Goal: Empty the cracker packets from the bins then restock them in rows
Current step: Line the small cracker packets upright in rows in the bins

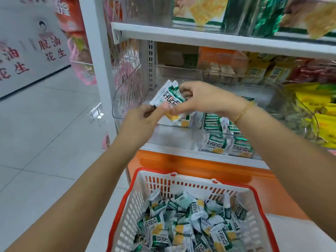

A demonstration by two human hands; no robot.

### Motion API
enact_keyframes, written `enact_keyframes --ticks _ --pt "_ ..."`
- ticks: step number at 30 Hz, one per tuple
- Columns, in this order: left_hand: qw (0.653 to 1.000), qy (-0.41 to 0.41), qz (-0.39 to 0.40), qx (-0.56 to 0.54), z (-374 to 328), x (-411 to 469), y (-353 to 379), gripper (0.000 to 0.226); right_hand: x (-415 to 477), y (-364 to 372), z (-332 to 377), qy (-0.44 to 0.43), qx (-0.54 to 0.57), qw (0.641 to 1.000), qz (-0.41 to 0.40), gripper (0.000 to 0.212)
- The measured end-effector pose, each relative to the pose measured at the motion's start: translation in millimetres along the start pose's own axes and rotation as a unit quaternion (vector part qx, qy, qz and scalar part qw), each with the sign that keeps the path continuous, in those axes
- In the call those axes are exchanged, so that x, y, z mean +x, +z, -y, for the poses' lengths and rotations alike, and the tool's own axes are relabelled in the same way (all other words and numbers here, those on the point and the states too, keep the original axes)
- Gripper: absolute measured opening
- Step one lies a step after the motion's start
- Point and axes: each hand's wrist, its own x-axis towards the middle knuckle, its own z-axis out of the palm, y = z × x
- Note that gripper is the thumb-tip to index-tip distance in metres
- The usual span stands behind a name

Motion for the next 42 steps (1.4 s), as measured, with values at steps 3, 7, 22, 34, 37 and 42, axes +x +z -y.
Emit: enact_keyframes --ticks 3,7,22,34,37,42 --pt "0.958 0.085 -0.038 0.272 12 7 -3 0.036 50 -4 -9 0.047 -0.249 0.967 0.024 0.059" --pt "0.923 0.121 0.014 0.365 24 11 -3 0.029 83 17 -28 0.068 -0.398 0.904 0.14 0.058" --pt "0.863 0.146 0.074 0.477 22 -2 -4 0.049 85 35 -49 0.097 -0.547 0.819 0.143 0.066" --pt "0.877 0.131 0.102 0.451 44 -31 12 0.024 -29 32 -22 -0.041 -0.277 0.959 0.052 0.024" --pt "0.853 0.095 0.171 0.484 67 -40 35 0.033 -60 55 -59 -0.004 -0.232 0.968 0.1 0.019" --pt "0.848 -0.036 0.252 0.464 138 -53 56 0.018 -82 116 -162 0.183 -0.204 0.949 0.154 0.04"
